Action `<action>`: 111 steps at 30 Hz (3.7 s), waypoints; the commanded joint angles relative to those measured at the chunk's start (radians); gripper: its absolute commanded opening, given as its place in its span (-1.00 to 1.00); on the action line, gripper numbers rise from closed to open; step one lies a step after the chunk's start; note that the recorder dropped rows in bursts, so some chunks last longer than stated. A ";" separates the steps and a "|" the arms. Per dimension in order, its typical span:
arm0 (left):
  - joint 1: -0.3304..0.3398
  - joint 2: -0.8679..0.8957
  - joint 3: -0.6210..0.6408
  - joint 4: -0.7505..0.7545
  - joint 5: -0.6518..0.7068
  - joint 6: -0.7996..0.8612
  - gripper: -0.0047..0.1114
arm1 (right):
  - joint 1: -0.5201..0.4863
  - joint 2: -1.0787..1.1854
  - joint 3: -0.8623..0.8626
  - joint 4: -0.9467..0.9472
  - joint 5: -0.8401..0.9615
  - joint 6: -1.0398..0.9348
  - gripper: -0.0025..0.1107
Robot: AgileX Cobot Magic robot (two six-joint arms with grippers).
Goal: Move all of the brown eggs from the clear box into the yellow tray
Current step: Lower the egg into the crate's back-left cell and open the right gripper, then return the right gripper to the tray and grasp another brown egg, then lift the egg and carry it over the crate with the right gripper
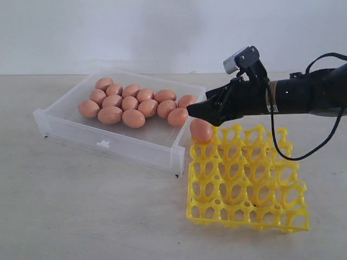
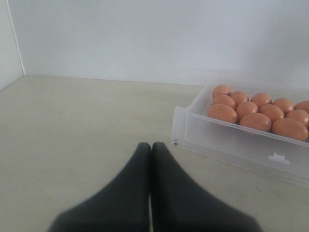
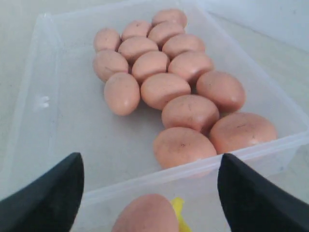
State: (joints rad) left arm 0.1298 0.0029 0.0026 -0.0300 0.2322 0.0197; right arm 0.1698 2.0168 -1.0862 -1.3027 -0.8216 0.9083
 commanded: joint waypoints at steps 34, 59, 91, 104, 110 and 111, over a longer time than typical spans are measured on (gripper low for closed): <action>-0.005 -0.003 -0.003 -0.005 0.000 0.001 -0.99 | 0.515 0.487 -1.251 1.389 1.801 -1.254 0.19; -0.005 -0.003 -0.003 -0.005 0.000 0.001 -0.99 | 0.517 0.514 -1.251 1.295 1.660 -1.202 -0.95; -0.005 -0.003 -0.003 -0.005 0.000 0.001 -0.99 | 0.390 -0.594 0.512 1.953 -0.001 -1.115 -0.96; -0.005 -0.003 -0.003 -0.005 0.000 0.001 -0.99 | -0.062 -0.274 0.092 -0.442 -0.107 0.516 -0.96; -0.005 -0.003 -0.003 -0.005 0.000 0.001 -0.99 | -0.068 -0.174 0.016 -0.442 0.059 0.496 -0.96; -0.005 -0.003 -0.003 -0.005 0.000 0.001 -0.99 | -0.068 -0.167 0.016 -0.442 0.101 0.482 -0.96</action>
State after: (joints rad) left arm 0.1298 0.0029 0.0026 -0.0300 0.2322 0.0197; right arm 0.1108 1.8351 -1.0573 -1.7263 -0.8062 1.4001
